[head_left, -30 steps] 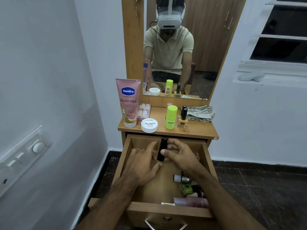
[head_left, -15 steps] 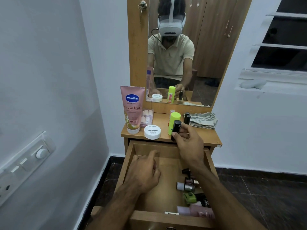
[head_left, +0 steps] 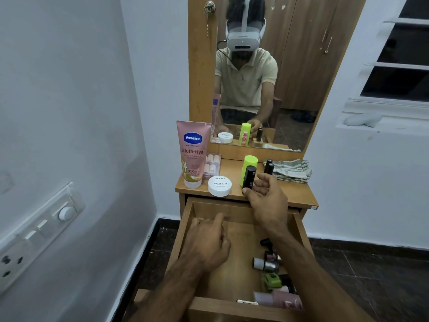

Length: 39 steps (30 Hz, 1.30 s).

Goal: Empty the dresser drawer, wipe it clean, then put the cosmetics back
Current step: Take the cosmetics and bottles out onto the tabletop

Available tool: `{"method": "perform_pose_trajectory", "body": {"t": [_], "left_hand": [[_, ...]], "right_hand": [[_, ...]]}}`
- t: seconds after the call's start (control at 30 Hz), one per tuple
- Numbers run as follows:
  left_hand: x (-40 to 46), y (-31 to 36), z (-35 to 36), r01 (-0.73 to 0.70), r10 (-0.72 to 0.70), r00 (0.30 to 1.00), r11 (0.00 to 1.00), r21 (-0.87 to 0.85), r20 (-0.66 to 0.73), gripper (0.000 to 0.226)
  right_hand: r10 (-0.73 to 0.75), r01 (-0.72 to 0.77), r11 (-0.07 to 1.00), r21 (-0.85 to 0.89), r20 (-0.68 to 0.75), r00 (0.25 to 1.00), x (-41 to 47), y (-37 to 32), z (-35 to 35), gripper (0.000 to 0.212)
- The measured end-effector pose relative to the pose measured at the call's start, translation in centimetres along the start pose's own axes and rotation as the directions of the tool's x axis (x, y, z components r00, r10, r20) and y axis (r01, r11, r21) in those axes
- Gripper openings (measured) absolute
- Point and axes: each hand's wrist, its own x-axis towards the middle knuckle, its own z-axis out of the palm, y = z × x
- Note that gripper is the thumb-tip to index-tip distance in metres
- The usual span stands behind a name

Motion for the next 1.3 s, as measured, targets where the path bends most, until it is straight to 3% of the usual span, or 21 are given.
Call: {"method": "perform_pose_trajectory", "body": {"t": [0.17,0.23,0.3,0.43,0.5,0.57,0.67,1.0,1.3], "left_hand": [[0.0,0.1,-0.1,0.006,-0.005,1.0,1.0,-0.015,0.005,0.052],[0.0,0.1,-0.1,0.01,-0.01,1.0,1.0,-0.03,0.013,0.052],[-0.1,0.2,-0.2,0.012,-0.012,1.0,0.999,-0.029,0.011,0.052],[-0.1,0.2,-0.2,0.007,-0.007,1.0,1.0,-0.021,0.006,0.052],[-0.1,0.0,-0.3,0.007,-0.007,1.0,1.0,-0.009,0.011,0.052],[-0.2,-0.1,-0.3,0.006,-0.006,1.0,1.0,0.005,0.018,0.052],[-0.2,0.1,-0.4,0.01,-0.01,1.0,1.0,-0.001,0.008,0.052],[0.1,0.1,-0.1,0.013,-0.013,1.0,1.0,-0.025,0.012,0.052],[0.5,-0.1,0.2,0.031,-0.03,0.999,0.999,-0.042,0.022,0.051]], "right_hand": [[-0.194,0.179,0.979,-0.093,-0.185,0.963,0.2,-3.0,-1.2,0.032],[-0.277,0.25,0.953,-0.171,-0.158,0.948,1.7,-5.1,-1.8,0.028],[-0.288,0.264,0.902,-0.342,-0.018,0.958,4.0,-7.3,-2.1,0.039],[-0.037,0.24,0.617,-0.75,0.277,0.96,7.9,-11.5,-1.3,0.056],[0.123,0.231,0.478,-0.848,0.324,0.938,8.9,-12.6,-0.4,0.059],[0.226,0.212,0.411,-0.887,0.324,0.919,9.4,-12.9,0.4,0.06],[0.251,0.198,0.419,-0.886,0.323,0.913,9.9,-12.5,1.4,0.056],[0.178,0.213,0.465,-0.859,0.326,0.929,11.1,-10.7,3.3,0.012],[0.065,0.341,0.482,-0.807,0.42,0.905,13.4,-10.8,6.0,0.009]]}}
